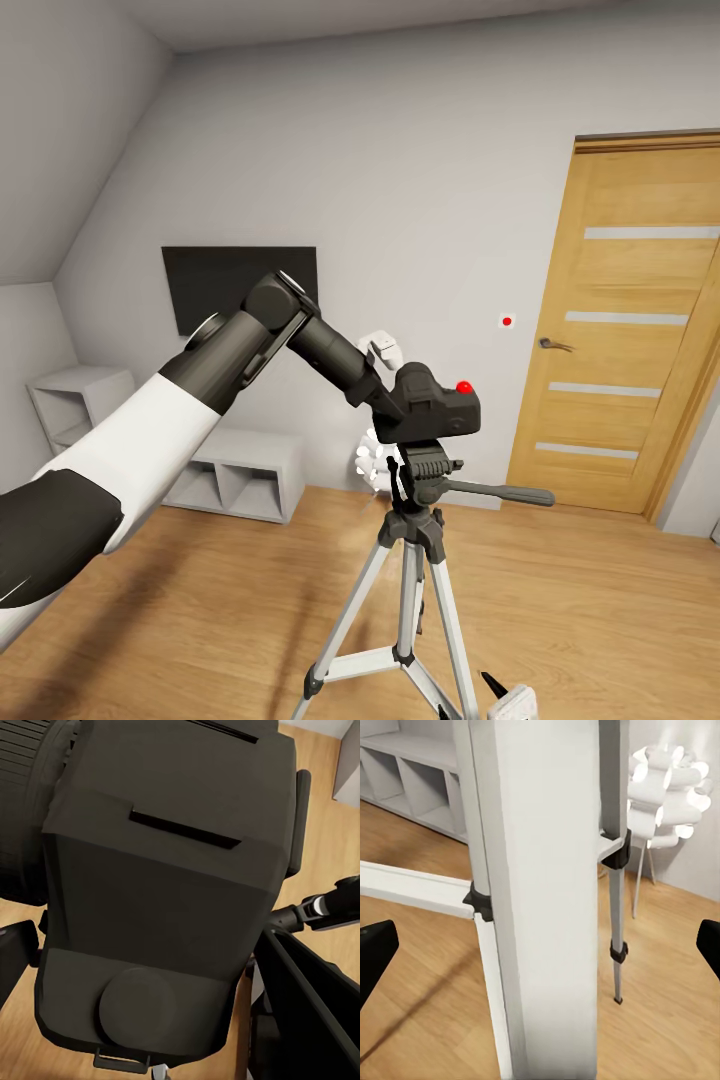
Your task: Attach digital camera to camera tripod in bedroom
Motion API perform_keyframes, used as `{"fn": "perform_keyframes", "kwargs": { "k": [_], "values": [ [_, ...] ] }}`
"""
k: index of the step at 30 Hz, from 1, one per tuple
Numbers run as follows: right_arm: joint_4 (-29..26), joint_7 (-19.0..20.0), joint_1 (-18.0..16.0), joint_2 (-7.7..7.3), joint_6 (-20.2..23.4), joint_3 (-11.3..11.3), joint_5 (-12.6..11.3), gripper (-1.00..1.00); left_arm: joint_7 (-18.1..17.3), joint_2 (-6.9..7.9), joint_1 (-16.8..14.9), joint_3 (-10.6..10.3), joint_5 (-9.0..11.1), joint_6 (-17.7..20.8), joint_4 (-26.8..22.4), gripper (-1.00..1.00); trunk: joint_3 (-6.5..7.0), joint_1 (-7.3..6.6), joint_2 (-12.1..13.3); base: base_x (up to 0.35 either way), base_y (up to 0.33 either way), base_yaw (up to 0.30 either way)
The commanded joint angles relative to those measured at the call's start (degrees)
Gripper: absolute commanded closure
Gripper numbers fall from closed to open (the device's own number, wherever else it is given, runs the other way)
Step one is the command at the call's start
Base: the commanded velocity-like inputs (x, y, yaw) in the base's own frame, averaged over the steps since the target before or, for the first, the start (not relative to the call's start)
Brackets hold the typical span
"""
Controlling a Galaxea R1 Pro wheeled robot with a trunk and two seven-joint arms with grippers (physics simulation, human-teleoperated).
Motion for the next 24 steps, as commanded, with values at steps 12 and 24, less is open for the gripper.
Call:
{"fn": "perform_keyframes", "kwargs": {
  "k": [12,24],
  "values": [
    [0.0,0.4,-1.4,0.91,3.5,0.2,-0.6,-1.00,-0.6,0.09,0.0,-0.1,-0.6,0.6,0.0,1.00,-0.03,0.02,0.0,0.000,0.000,0.000],
    [0.0,0.4,-1.6,0.92,3.5,0.2,-0.6,1.00,-0.6,0.09,0.0,-0.1,-0.6,0.6,0.0,1.00,-0.03,0.02,0.0,0.000,0.000,0.000]
  ]
}}
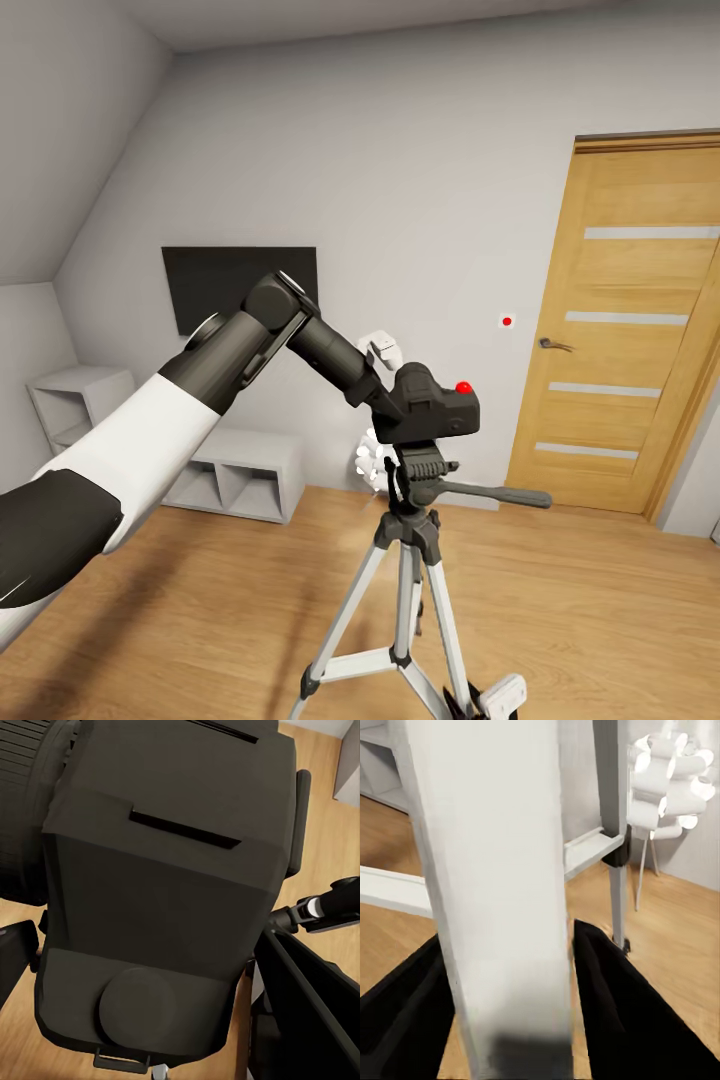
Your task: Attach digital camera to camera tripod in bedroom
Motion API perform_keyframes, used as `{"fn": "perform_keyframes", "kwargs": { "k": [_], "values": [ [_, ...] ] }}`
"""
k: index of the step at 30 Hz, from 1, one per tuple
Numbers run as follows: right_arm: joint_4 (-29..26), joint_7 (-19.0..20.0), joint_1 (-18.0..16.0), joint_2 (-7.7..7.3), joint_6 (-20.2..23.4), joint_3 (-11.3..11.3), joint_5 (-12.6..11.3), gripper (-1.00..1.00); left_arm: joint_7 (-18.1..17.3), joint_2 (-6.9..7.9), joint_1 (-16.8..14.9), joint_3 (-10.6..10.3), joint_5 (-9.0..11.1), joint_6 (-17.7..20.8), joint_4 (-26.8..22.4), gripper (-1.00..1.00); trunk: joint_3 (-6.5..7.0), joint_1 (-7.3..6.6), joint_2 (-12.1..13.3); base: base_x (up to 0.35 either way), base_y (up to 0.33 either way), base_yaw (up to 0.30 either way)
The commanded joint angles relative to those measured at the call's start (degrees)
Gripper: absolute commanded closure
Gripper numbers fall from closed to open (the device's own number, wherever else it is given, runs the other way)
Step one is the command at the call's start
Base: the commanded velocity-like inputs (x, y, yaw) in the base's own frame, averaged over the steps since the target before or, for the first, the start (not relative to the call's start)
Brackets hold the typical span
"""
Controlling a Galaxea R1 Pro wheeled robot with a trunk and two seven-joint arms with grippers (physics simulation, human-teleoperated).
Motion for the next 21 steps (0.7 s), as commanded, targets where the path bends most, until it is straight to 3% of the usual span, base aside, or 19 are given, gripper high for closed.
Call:
{"fn": "perform_keyframes", "kwargs": {
  "k": [1,18,21],
  "values": [
    [0.0,0.5,0.0,-0.02,-0.1,0.4,-0.4,1.00,-0.6,-0.03,0.0,0.0,-0.6,0.6,0.0,1.00,-0.03,0.02,0.0,0.000,0.000,0.000],
    [0.0,0.5,0.0,-0.02,-0.1,0.4,-0.4,1.00,-0.6,0.16,0.0,0.0,-0.6,0.6,0.0,1.00,-0.03,0.02,0.0,0.000,0.000,0.000],
    [0.0,0.5,0.0,-0.02,-0.1,0.4,-0.4,1.00,-0.6,0.86,0.0,-0.1,-0.6,0.6,0.1,1.00,-0.03,0.02,0.0,0.000,0.000,0.000]
  ]
}}
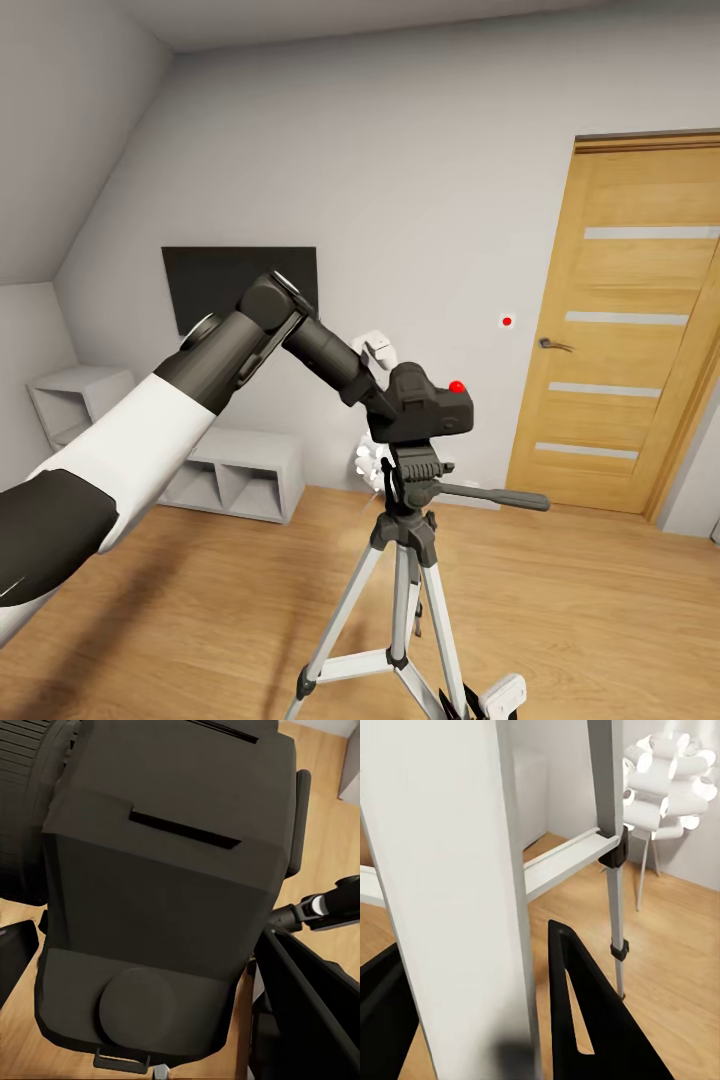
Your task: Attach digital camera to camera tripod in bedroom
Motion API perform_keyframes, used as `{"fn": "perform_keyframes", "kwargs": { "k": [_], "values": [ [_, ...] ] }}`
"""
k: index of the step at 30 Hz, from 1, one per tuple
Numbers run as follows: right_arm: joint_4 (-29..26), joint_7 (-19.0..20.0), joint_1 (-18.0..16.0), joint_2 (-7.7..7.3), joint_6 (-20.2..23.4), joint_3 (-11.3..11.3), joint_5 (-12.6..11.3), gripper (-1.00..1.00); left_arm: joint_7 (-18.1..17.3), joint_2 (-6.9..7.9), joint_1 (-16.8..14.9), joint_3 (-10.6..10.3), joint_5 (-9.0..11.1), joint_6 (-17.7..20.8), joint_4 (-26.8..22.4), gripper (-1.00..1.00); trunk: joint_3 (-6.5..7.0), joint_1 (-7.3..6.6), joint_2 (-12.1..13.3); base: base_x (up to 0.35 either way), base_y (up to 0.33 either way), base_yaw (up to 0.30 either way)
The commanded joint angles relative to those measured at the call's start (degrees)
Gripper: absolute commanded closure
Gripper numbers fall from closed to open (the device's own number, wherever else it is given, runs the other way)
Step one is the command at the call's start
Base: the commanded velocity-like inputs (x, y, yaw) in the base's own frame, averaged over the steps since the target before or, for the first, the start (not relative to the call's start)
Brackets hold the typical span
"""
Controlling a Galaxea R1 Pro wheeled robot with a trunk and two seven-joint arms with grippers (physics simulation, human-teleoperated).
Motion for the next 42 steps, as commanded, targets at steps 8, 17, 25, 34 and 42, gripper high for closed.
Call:
{"fn": "perform_keyframes", "kwargs": {
  "k": [8,17,25,34,42],
  "values": [
    [0.0,0.4,0.0,-0.02,-0.1,0.4,-0.6,1.00,-0.6,0.71,0.0,-0.1,-0.6,0.6,0.0,1.00,-0.03,0.02,0.0,0.000,0.000,0.000],
    [0.0,0.4,0.0,-0.02,-0.1,0.4,-0.6,1.00,-0.6,1.02,0.2,0.0,-0.6,0.6,-0.1,1.00,-0.03,0.02,0.0,0.000,0.000,0.000],
    [0.0,0.4,0.0,-0.02,-0.2,0.4,-0.6,1.00,-0.6,0.95,0.5,-0.1,-0.6,0.6,0.0,1.00,-0.03,0.02,0.0,0.000,0.000,0.000],
    [0.0,0.4,0.0,-0.02,-0.2,0.5,-0.6,1.00,-0.6,0.81,0.5,-0.1,-0.6,0.6,0.0,1.00,-0.03,0.02,0.0,0.000,0.000,0.000],
    [0.0,0.4,0.0,-0.02,-0.2,0.5,-0.6,1.00,-0.6,0.68,0.5,0.0,-0.6,0.6,0.0,1.00,-0.03,0.02,0.0,0.000,0.000,0.000]
  ]
}}
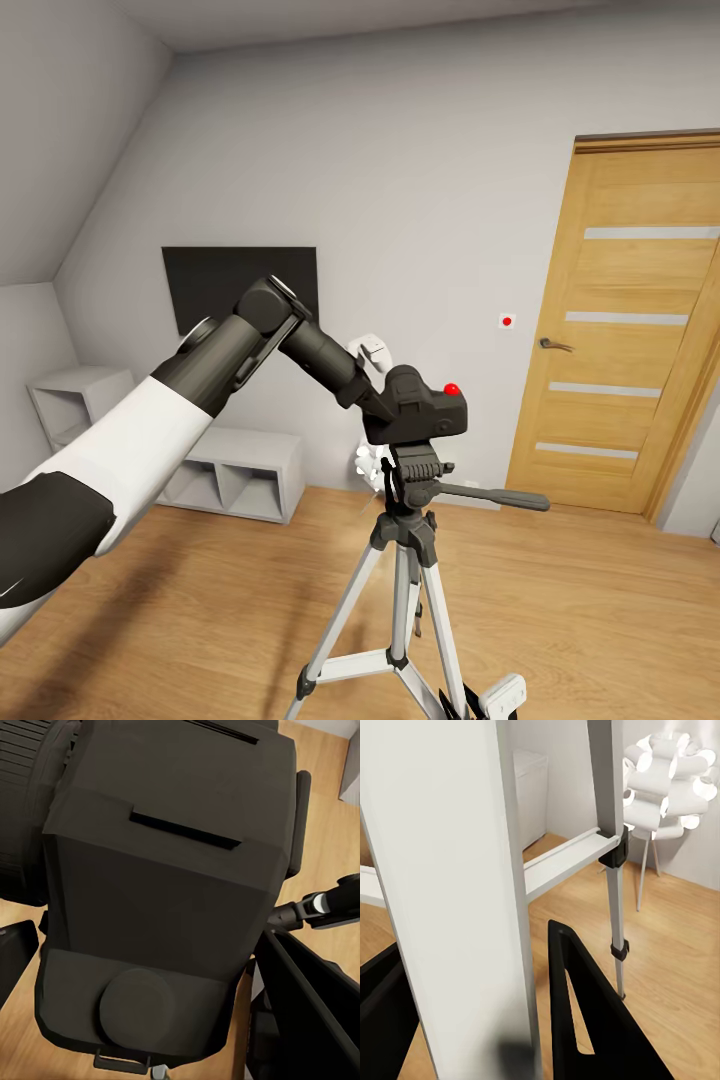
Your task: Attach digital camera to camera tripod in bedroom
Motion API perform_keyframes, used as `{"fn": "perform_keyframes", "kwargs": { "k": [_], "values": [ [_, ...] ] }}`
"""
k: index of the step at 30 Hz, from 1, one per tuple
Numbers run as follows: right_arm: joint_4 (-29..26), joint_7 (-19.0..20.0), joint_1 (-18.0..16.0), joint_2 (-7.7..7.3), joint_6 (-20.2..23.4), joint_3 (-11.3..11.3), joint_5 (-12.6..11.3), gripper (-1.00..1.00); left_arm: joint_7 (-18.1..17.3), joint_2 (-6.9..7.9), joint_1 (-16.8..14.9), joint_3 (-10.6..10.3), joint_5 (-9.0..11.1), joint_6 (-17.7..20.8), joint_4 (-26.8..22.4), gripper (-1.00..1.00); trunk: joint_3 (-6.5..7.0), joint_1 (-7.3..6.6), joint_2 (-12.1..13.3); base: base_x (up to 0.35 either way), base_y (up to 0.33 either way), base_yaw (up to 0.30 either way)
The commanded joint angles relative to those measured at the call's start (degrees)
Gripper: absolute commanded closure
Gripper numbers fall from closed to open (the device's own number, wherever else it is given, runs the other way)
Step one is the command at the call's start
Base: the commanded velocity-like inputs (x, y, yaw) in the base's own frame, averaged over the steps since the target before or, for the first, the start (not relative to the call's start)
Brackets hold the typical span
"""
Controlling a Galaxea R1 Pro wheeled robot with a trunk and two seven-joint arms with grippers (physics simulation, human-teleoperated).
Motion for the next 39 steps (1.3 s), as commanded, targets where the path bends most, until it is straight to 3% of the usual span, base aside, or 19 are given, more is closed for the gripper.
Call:
{"fn": "perform_keyframes", "kwargs": {
  "k": [1,27,28,39],
  "values": [
    [0.0,0.4,0.0,-0.02,-0.1,0.2,-0.2,1.00,-0.6,-0.02,0.0,0.0,-0.6,0.6,0.0,1.00,-0.03,0.02,0.0,0.000,0.000,0.000],
    [0.0,0.4,0.0,-0.02,-0.1,0.2,-0.2,1.00,-0.6,-0.21,0.0,0.2,-0.6,0.6,0.1,1.00,-0.03,0.02,0.0,0.000,0.000,0.000],
    [0.0,0.4,0.0,-0.02,-0.1,0.2,-0.2,1.00,-0.6,-0.21,0.0,0.2,-0.6,0.6,0.1,-1.00,-0.03,0.02,0.0,0.000,0.000,0.000],
    [0.0,0.4,0.0,-0.02,-0.1,0.2,-0.2,1.00,-0.6,-0.21,0.0,0.2,-0.6,0.6,0.1,-1.00,-0.03,0.02,0.0,0.000,0.000,0.000]
  ]
}}
